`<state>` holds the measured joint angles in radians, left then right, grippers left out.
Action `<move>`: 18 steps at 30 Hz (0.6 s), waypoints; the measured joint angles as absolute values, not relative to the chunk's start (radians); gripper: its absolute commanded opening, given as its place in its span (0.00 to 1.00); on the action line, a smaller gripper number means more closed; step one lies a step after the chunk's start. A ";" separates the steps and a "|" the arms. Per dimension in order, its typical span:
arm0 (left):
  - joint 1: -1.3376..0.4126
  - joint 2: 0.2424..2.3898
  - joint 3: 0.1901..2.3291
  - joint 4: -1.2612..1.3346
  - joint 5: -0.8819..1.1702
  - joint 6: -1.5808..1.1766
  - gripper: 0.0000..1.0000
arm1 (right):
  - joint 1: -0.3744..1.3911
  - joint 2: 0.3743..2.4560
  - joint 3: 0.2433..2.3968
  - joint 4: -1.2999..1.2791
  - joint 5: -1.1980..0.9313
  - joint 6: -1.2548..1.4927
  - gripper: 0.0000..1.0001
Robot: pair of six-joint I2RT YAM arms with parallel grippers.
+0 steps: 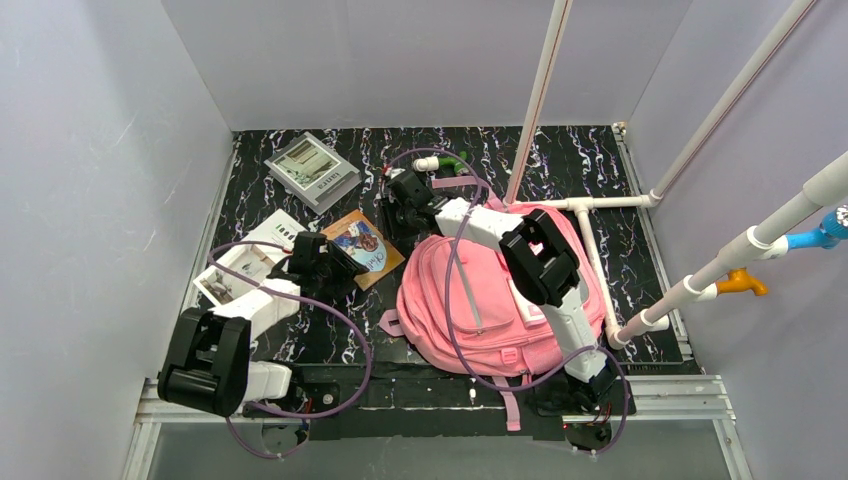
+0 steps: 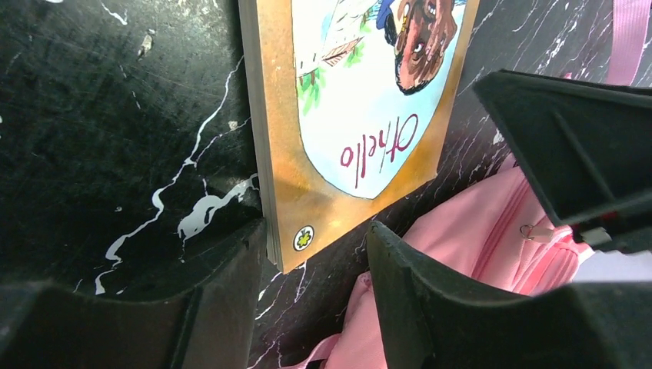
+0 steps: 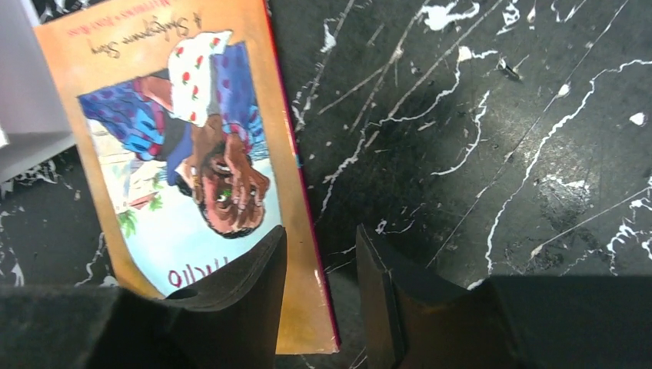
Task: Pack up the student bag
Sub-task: Pick up the book from the center of the board.
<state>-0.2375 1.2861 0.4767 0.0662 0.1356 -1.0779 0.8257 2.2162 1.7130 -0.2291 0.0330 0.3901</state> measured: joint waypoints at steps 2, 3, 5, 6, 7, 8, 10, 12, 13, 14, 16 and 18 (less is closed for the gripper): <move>-0.237 1.292 0.477 0.075 0.138 -1.077 0.48 | 0.815 2.234 1.713 -0.233 0.009 0.393 0.45; -0.237 1.295 0.477 0.078 0.140 -1.077 0.46 | 0.810 2.241 1.713 -0.234 -0.004 0.394 0.44; -0.237 1.299 0.477 0.083 0.142 -1.077 0.43 | 0.804 2.247 1.713 -0.229 -0.023 0.397 0.42; -0.237 1.301 0.477 0.083 0.143 -1.078 0.41 | 0.800 2.248 1.713 -0.228 -0.030 0.398 0.40; -0.237 1.303 0.477 0.083 0.142 -1.077 0.39 | 0.797 2.249 1.713 -0.227 -0.037 0.400 0.39; -0.237 1.304 0.477 0.083 0.142 -1.077 0.38 | 0.794 2.251 1.713 -0.224 -0.044 0.402 0.38; -0.237 1.311 0.477 0.083 0.143 -1.075 0.33 | 0.793 2.256 1.712 -0.209 -0.065 0.411 0.36; -0.237 1.317 0.480 0.083 0.144 -1.074 0.28 | 0.794 2.260 1.707 -0.187 -0.091 0.421 0.35; -0.237 1.322 0.481 0.083 0.147 -1.073 0.28 | 0.794 2.260 1.701 -0.174 -0.105 0.429 0.36; -0.237 1.327 0.483 0.082 0.148 -1.069 0.27 | 0.794 2.260 1.692 -0.157 -0.118 0.439 0.36; -0.236 1.336 0.491 0.080 0.154 -1.062 0.22 | 0.793 2.260 1.678 -0.125 -0.135 0.452 0.35; -0.236 1.339 0.493 0.076 0.158 -1.055 0.17 | 0.790 2.259 1.663 -0.096 -0.145 0.466 0.35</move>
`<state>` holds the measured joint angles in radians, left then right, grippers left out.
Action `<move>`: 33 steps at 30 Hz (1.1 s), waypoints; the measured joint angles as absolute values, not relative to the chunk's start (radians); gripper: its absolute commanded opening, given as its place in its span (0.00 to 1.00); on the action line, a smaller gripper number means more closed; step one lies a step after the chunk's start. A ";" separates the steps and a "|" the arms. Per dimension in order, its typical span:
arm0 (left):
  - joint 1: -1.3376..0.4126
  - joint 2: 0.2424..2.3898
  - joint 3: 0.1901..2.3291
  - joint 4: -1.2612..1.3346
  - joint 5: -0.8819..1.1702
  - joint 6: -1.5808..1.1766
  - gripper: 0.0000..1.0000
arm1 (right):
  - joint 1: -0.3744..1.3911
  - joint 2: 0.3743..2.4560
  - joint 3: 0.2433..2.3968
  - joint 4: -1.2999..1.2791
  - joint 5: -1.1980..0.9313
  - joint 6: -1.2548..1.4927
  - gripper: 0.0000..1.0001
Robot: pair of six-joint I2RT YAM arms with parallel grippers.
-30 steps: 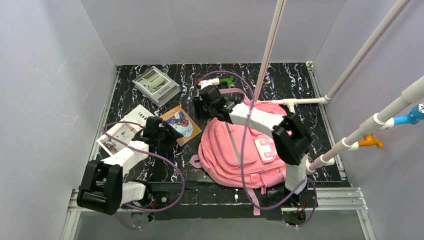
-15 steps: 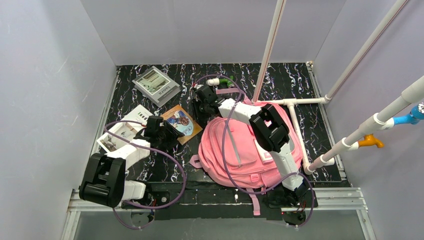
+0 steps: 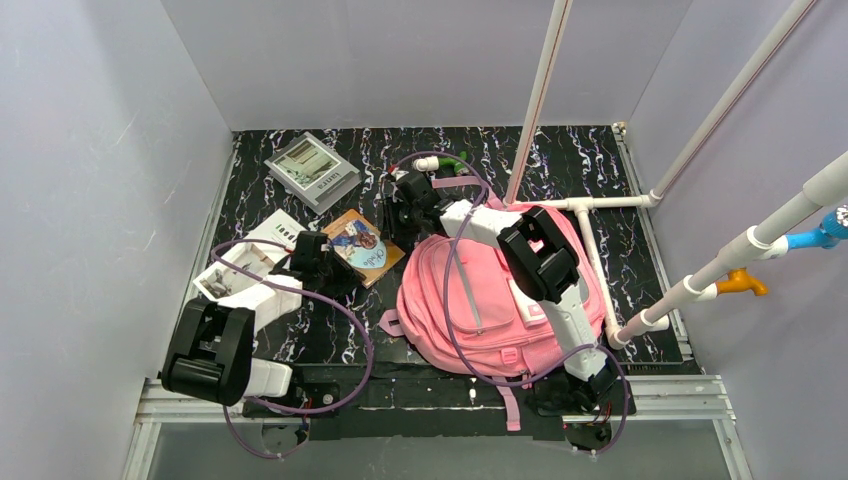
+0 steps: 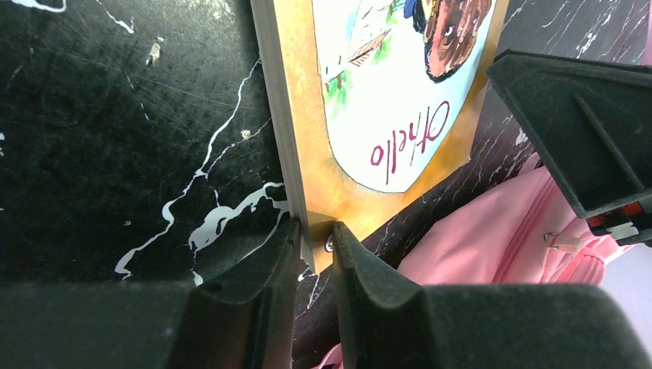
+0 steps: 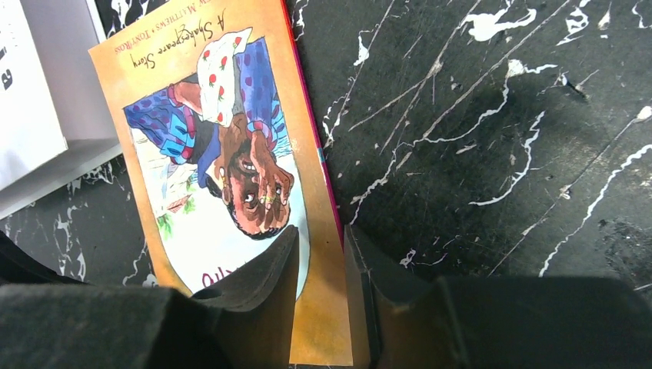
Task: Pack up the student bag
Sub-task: Pick up the book from the center of the board.
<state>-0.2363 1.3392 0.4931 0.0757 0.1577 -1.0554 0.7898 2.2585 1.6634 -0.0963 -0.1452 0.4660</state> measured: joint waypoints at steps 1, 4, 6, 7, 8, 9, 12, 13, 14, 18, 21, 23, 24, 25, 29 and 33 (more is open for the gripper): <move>-0.236 1.339 0.493 0.073 0.158 -1.051 0.15 | 0.789 2.258 1.657 -0.085 -0.150 0.470 0.35; -0.236 1.339 0.493 0.067 0.158 -1.039 0.08 | 0.785 2.257 1.650 -0.072 -0.158 0.476 0.35; -0.236 1.339 0.493 0.065 0.158 -1.032 0.00 | 0.785 2.253 1.640 -0.059 -0.160 0.476 0.35; -0.235 1.339 0.495 0.060 0.158 -1.028 0.00 | 0.785 2.252 1.637 -0.056 -0.159 0.475 0.35; -0.235 1.339 0.498 0.054 0.158 -1.024 0.00 | 0.785 2.249 1.631 -0.049 -0.159 0.472 0.36; -0.234 1.339 0.501 0.051 0.158 -1.022 0.00 | 0.785 2.245 1.624 -0.044 -0.158 0.469 0.38; -0.229 1.331 0.507 0.047 0.158 -1.021 0.00 | 0.784 2.232 1.613 -0.053 -0.153 0.455 0.43; -0.227 1.326 0.508 0.047 0.157 -1.021 0.00 | 0.783 2.228 1.612 -0.059 -0.154 0.448 0.46; -0.224 1.319 0.509 0.046 0.158 -1.022 0.00 | 0.781 2.223 1.609 -0.065 -0.155 0.445 0.50; -0.211 1.277 0.523 0.048 0.159 -1.038 0.00 | 0.761 2.197 1.604 -0.114 -0.183 0.440 0.60; -0.199 1.248 0.556 0.049 0.162 -1.049 0.00 | 0.746 2.179 1.604 -0.145 -0.213 0.437 0.68; -0.195 1.244 0.578 0.053 0.164 -1.052 0.00 | 0.739 2.166 1.604 -0.166 -0.232 0.418 0.72; -0.193 1.244 0.588 0.053 0.165 -1.056 0.00 | 0.735 2.159 1.600 -0.171 -0.239 0.403 0.74; -0.192 1.244 0.594 0.055 0.167 -1.057 0.00 | 0.732 2.145 1.585 -0.164 -0.242 0.379 0.75; -0.189 1.254 0.598 0.052 0.175 -1.065 0.00 | 0.745 2.040 1.438 -0.102 -0.234 0.245 0.78; -0.186 1.272 0.598 0.051 0.186 -1.074 0.00 | 0.822 1.929 1.281 0.025 -0.163 0.033 0.79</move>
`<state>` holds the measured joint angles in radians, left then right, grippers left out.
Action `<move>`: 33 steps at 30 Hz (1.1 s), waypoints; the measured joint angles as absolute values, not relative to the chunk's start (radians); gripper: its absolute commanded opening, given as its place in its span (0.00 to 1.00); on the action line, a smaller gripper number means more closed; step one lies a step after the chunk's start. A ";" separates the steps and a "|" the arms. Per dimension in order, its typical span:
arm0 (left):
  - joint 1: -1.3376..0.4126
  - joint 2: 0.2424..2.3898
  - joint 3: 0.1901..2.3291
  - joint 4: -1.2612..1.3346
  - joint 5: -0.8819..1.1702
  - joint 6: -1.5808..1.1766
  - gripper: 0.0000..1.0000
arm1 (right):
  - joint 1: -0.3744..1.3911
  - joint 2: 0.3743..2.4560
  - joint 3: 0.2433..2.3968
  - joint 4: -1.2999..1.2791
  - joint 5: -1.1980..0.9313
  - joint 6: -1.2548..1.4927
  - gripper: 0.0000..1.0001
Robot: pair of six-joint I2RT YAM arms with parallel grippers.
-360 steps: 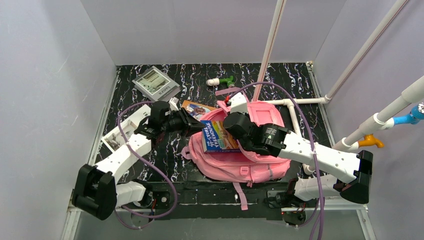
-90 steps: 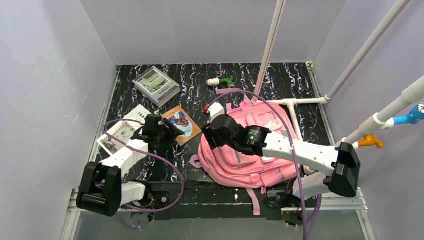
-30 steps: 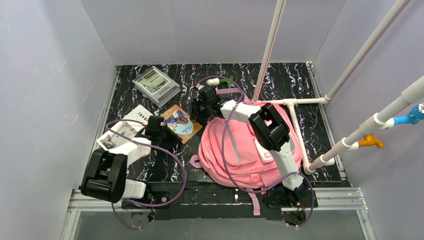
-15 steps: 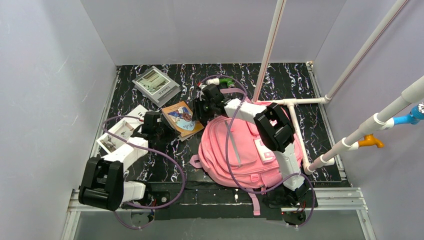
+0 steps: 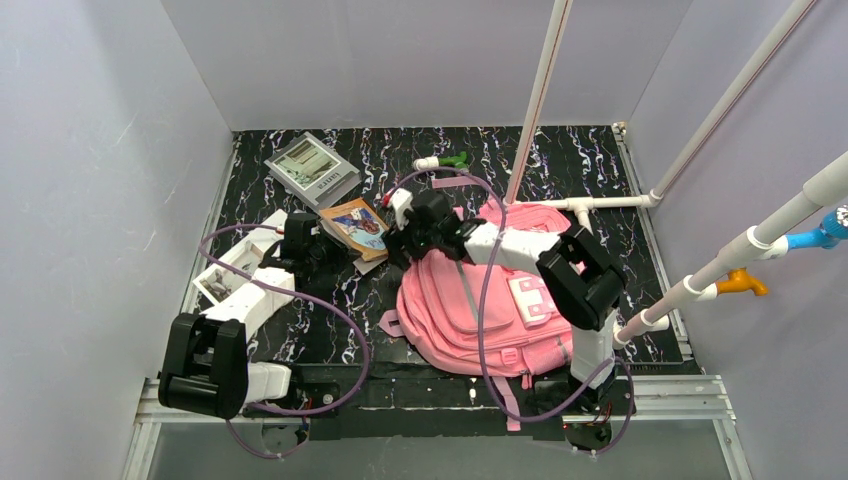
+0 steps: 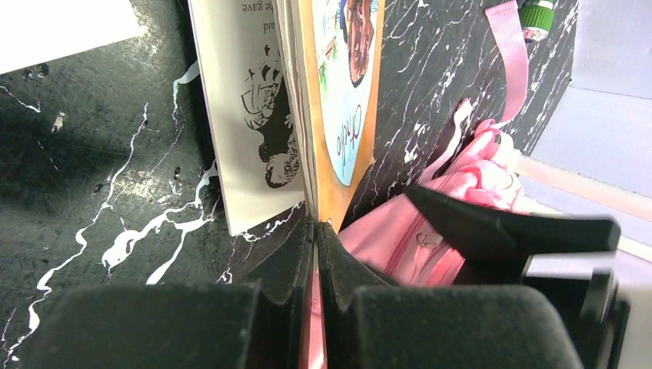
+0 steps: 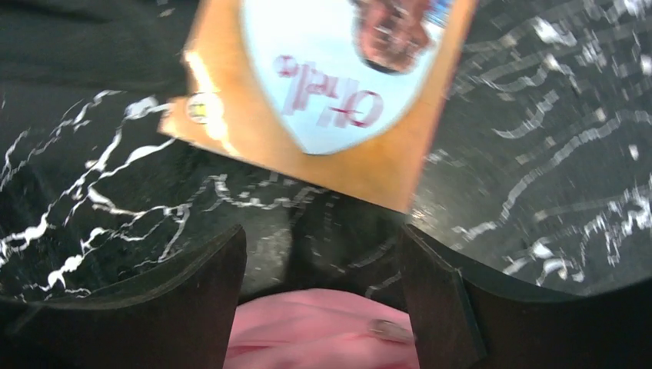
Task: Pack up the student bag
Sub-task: Pick up the book from the center of the board.
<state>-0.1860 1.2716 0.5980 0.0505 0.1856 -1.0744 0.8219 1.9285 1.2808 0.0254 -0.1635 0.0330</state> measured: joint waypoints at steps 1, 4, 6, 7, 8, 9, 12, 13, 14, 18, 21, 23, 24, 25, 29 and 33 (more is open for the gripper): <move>-0.186 1.272 0.598 0.050 0.187 -1.076 0.00 | 0.852 1.913 1.256 0.060 -0.142 -0.018 0.79; -0.185 1.272 0.598 0.051 0.191 -1.078 0.00 | 0.935 1.901 1.200 0.169 -0.096 -0.133 0.78; -0.185 1.272 0.598 0.049 0.192 -1.078 0.00 | 0.979 1.907 1.179 0.221 -0.084 -0.191 0.77; -0.185 1.272 0.598 0.048 0.192 -1.078 0.00 | 0.992 1.914 1.177 0.239 -0.081 -0.213 0.77; -0.185 1.272 0.598 0.046 0.192 -1.078 0.00 | 1.002 1.925 1.177 0.271 -0.074 -0.240 0.77; -0.185 1.272 0.598 0.045 0.192 -1.078 0.00 | 1.009 1.934 1.174 0.303 -0.065 -0.265 0.76; -0.184 1.272 0.598 0.044 0.195 -1.079 0.00 | 1.018 1.955 1.163 0.390 -0.020 -0.328 0.75; -0.184 1.272 0.598 0.044 0.196 -1.079 0.00 | 1.021 1.965 1.163 0.417 -0.004 -0.346 0.74; -0.184 1.272 0.598 0.044 0.197 -1.079 0.00 | 1.022 1.978 1.163 0.450 0.018 -0.363 0.72; -0.183 1.272 0.598 0.044 0.200 -1.083 0.00 | 1.023 2.024 1.163 0.509 0.059 -0.406 0.42; -0.176 1.267 0.599 0.054 0.206 -1.093 0.00 | 1.023 2.033 1.147 0.574 0.055 -0.399 0.15; -0.171 1.266 0.601 0.052 0.223 -1.093 0.44 | 1.032 2.033 1.119 0.612 0.053 -0.387 0.06; -0.160 1.266 0.603 0.050 0.244 -1.091 0.58 | 1.032 2.033 1.116 0.617 0.057 -0.378 0.02; -0.149 1.264 0.607 0.042 0.263 -1.080 0.67 | 1.030 2.033 1.116 0.617 0.061 -0.371 0.01; -0.099 1.179 0.656 -0.091 0.312 -1.050 0.93 | 1.015 2.025 1.116 0.609 0.067 -0.330 0.01; -0.043 1.099 0.685 -0.170 0.346 -1.046 0.98 | 1.000 2.001 1.140 0.534 0.071 -0.274 0.01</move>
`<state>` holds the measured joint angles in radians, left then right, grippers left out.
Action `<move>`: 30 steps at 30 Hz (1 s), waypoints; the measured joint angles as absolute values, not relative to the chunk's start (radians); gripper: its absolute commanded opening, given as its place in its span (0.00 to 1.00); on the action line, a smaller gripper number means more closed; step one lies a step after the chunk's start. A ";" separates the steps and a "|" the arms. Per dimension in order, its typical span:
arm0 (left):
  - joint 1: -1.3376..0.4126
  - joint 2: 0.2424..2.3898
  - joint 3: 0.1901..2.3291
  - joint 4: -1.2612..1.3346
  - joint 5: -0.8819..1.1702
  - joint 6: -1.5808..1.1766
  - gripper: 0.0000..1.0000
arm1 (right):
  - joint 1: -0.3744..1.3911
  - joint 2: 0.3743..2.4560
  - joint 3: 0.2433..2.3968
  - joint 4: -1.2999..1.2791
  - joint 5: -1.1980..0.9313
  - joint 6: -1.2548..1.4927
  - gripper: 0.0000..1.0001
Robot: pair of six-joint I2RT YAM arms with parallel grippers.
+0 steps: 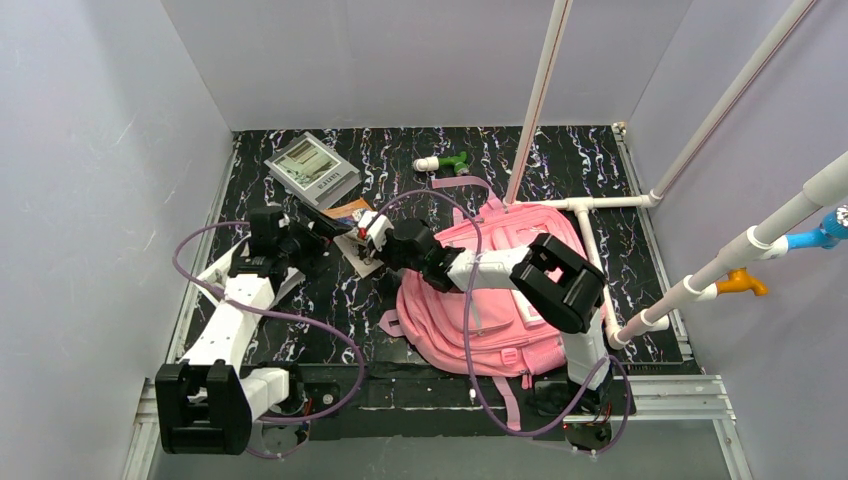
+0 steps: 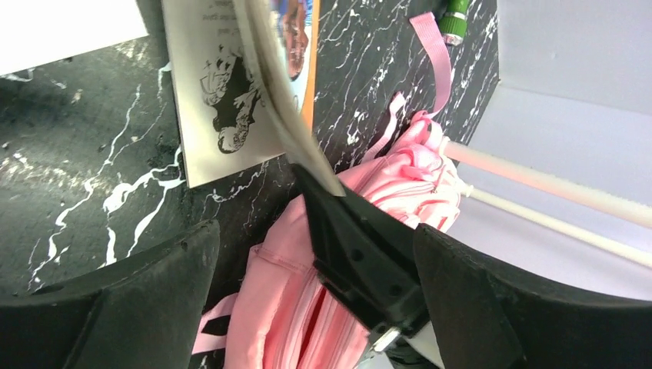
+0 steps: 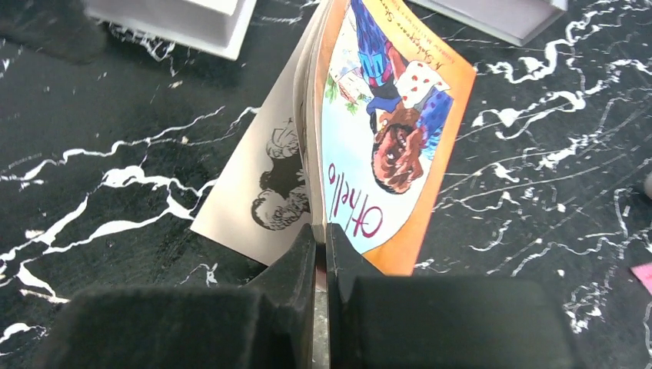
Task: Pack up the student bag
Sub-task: Pick up the book from the center of the board.
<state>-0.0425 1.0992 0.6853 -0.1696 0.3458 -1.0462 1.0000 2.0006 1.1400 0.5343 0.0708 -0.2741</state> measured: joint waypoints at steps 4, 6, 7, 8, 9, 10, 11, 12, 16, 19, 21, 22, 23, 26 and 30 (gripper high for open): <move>-0.004 1.090 0.687 -0.206 0.363 -1.045 0.98 | 0.981 1.963 1.181 0.467 0.067 -0.226 0.01; 0.015 1.102 0.687 -0.209 0.390 -1.046 0.98 | 0.972 1.945 1.197 0.443 0.060 -0.204 0.01; 0.027 1.111 0.687 -0.205 0.406 -1.049 0.98 | 0.967 1.935 1.201 0.433 0.052 -0.191 0.01; 0.038 1.123 0.687 -0.195 0.423 -1.055 0.98 | 0.963 1.924 1.203 0.421 0.047 -0.181 0.01; 0.046 1.136 0.687 -0.181 0.441 -1.063 0.98 | 0.960 1.916 1.205 0.412 0.041 -0.173 0.01; 0.054 1.147 0.687 -0.165 0.457 -1.071 0.98 | 0.956 1.906 1.205 0.403 0.032 -0.162 0.01; 0.060 1.158 0.687 -0.149 0.470 -1.079 0.98 | 0.953 1.899 1.208 0.392 0.021 -0.155 0.01; 0.064 1.164 0.686 -0.133 0.479 -1.086 0.98 | 0.949 1.895 1.211 0.384 0.010 -0.147 0.01; 0.069 1.169 0.668 -0.038 0.510 -1.119 0.98 | 0.942 1.893 1.229 0.353 -0.025 -0.126 0.01; 0.069 1.189 0.667 0.010 0.530 -1.137 0.98 | 0.943 1.893 1.230 0.338 -0.041 -0.122 0.01; 0.069 1.216 0.667 0.031 0.544 -1.147 0.98 | 0.943 1.893 1.230 0.337 -0.051 -0.115 0.01; 0.069 1.231 0.667 0.036 0.550 -1.154 0.98 | 0.943 1.893 1.230 0.337 -0.054 -0.112 0.01; 0.069 1.246 0.667 0.041 0.555 -1.159 0.98 | 0.943 1.893 1.230 0.337 -0.056 -0.108 0.01; 0.069 1.284 0.667 0.044 0.562 -1.177 0.98 | 0.943 1.893 1.230 0.338 -0.059 -0.102 0.01; 0.069 1.276 0.669 0.011 0.542 -1.164 0.98 | 0.943 1.893 1.230 0.338 -0.059 -0.097 0.01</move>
